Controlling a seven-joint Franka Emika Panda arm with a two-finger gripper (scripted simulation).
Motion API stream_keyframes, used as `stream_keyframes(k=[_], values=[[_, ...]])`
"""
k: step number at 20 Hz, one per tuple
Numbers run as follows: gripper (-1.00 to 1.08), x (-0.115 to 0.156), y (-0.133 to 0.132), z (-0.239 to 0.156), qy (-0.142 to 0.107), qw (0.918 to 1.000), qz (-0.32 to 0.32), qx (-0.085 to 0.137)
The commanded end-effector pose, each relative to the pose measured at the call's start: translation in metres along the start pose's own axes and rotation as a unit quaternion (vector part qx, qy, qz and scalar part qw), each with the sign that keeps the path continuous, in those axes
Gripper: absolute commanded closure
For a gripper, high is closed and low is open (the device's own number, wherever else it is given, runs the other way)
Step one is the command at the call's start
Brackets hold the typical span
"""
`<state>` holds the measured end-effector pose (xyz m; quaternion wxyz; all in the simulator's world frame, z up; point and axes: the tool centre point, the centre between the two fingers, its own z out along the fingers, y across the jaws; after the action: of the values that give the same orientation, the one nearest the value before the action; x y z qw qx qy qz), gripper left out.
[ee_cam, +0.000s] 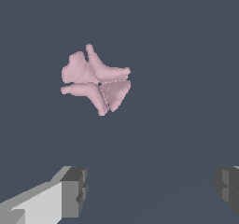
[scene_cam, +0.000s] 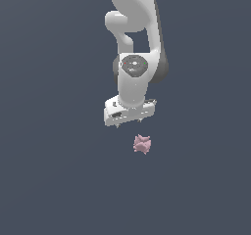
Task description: Pick up the object and move it to a goal position.
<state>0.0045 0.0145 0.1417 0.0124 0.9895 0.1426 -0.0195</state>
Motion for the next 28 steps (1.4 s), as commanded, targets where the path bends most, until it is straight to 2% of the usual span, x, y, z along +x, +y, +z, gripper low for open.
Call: stream_keyframes(k=[1,7,13,19,28], values=[[-0.92,0.005,-0.003,0.003,0.001,0.9993,-0.038,0.0],[-0.92,0.019,-0.011,0.009,0.003,0.9914,-0.131,-0.001],[-0.92,0.032,-0.02,0.016,0.006,0.975,-0.222,-0.001],[-0.92,0.045,-0.028,0.022,0.01,0.9506,-0.31,-0.001],[-0.92,0.062,-0.039,0.03,0.018,0.9049,-0.425,-0.002]])
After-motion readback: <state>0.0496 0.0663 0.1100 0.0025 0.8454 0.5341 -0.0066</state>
